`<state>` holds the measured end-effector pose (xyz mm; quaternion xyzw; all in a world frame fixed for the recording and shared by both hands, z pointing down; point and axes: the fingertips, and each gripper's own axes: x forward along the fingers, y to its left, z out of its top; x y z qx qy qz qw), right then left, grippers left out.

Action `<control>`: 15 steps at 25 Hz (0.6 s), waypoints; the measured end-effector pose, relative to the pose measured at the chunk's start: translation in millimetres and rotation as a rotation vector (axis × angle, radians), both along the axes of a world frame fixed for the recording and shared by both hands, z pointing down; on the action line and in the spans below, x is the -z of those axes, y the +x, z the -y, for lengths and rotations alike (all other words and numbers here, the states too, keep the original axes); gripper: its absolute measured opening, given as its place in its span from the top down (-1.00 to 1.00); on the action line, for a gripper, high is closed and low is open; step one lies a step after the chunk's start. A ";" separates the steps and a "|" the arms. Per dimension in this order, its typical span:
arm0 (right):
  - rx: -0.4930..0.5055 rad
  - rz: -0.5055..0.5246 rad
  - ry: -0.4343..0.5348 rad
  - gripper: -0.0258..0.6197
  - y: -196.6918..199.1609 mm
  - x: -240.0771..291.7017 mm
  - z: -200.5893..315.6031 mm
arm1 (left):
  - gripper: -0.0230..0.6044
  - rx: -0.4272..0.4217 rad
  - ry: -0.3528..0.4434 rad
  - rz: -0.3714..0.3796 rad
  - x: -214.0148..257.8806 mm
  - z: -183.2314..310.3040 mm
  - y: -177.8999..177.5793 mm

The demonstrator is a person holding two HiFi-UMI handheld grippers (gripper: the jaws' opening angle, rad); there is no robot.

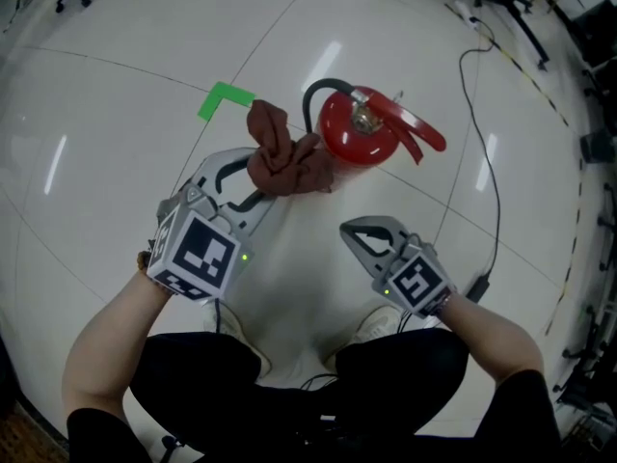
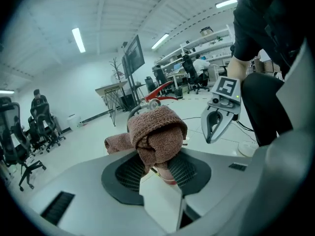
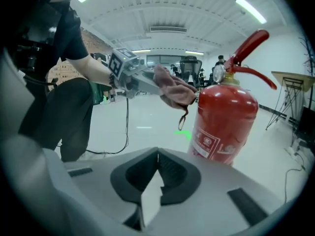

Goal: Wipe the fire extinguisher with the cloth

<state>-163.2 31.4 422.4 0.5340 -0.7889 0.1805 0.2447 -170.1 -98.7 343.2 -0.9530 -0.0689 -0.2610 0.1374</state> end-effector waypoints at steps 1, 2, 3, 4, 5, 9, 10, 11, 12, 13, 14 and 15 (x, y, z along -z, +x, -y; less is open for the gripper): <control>-0.001 0.004 -0.007 0.92 -0.7 -2.8 0.1 | 0.50 0.010 0.006 -0.001 2.2 4.5 3.4; -0.001 0.008 -0.014 0.92 -1.3 -5.4 0.0 | 0.50 0.022 0.014 0.000 3.3 8.7 6.2; 0.000 0.011 -0.020 0.92 -2.1 -7.7 -0.1 | 0.50 0.036 0.025 0.006 3.3 12.7 8.1; 0.002 0.015 -0.025 0.92 -3.1 -9.7 -0.1 | 0.50 0.050 0.038 0.016 2.5 16.5 9.3; 0.003 0.018 -0.029 0.92 -4.2 -11.1 0.0 | 0.49 0.061 0.052 0.029 1.4 19.8 9.9; 0.012 0.020 -0.033 0.92 -6.6 -14.1 1.1 | 0.49 0.079 0.099 0.086 -3.7 27.7 11.9; 0.012 0.023 -0.035 0.92 -6.8 -15.0 1.1 | 0.49 0.078 0.103 0.100 -5.3 28.3 13.2; 0.011 0.027 -0.037 0.92 -7.0 -15.9 1.2 | 0.49 0.076 0.106 0.110 -6.6 28.3 15.1; 0.013 0.030 -0.039 0.92 -7.3 -16.8 1.3 | 0.49 0.072 0.106 0.117 -7.3 27.9 17.7; 0.015 0.031 -0.041 0.92 -7.6 -17.5 1.5 | 0.49 0.066 0.105 0.120 -7.4 26.9 20.9; 0.018 0.033 -0.044 0.92 -8.1 -18.1 1.3 | 0.49 0.058 0.106 0.121 -6.9 25.4 24.4; 0.020 0.036 -0.047 0.92 -8.8 -18.5 1.0 | 0.49 0.049 0.108 0.121 -6.1 23.4 28.1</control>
